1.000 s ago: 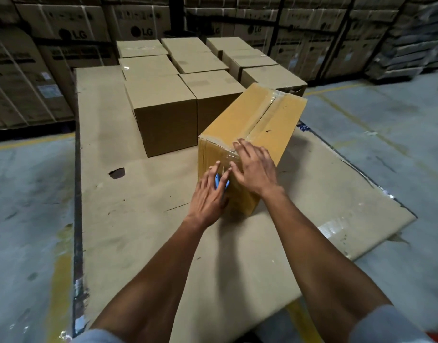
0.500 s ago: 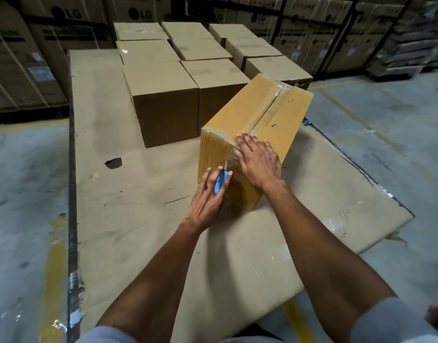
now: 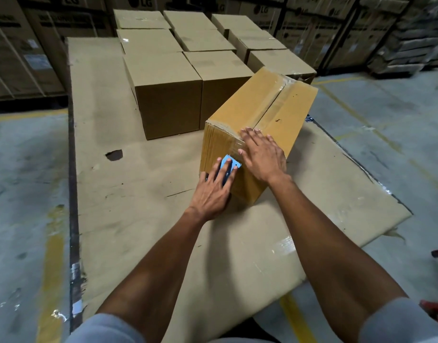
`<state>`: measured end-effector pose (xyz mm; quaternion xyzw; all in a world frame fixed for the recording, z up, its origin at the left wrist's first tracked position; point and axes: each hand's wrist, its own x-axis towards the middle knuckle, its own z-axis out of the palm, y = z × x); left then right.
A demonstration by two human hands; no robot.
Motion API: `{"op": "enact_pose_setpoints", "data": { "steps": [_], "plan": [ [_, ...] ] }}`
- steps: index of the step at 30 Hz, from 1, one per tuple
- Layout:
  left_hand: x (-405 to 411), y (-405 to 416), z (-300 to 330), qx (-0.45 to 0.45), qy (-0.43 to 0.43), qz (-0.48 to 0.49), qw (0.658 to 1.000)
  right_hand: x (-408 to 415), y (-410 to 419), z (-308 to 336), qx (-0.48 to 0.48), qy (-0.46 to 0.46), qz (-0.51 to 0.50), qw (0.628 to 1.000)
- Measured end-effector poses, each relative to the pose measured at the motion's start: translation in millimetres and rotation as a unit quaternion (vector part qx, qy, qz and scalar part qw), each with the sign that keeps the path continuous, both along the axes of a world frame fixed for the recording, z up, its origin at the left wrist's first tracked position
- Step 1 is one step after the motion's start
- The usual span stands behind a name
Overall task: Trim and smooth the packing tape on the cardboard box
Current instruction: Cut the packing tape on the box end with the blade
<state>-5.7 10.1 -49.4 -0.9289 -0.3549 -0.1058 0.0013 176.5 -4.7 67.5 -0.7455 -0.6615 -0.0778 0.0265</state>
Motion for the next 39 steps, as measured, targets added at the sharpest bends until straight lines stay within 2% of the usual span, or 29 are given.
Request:
{"op": "enact_pose_setpoints", "data": {
  "steps": [6,16,27,39],
  "plan": [
    [0,4,12,0.011,0.021,-0.010,1.000,5,1,5,-0.047,-0.014,0.014,0.999],
    [-4,14,20,0.047,0.060,-0.036,0.996,-1,1,6,-0.042,-0.043,0.005,0.998],
    [-1,15,23,-0.005,0.054,-0.047,0.997,-3,0,9,-0.038,-0.051,0.004,0.998],
    [-3,22,18,-0.016,0.045,-0.064,0.997,-7,-4,8,-0.024,-0.080,-0.002,0.996]
  ]
}}
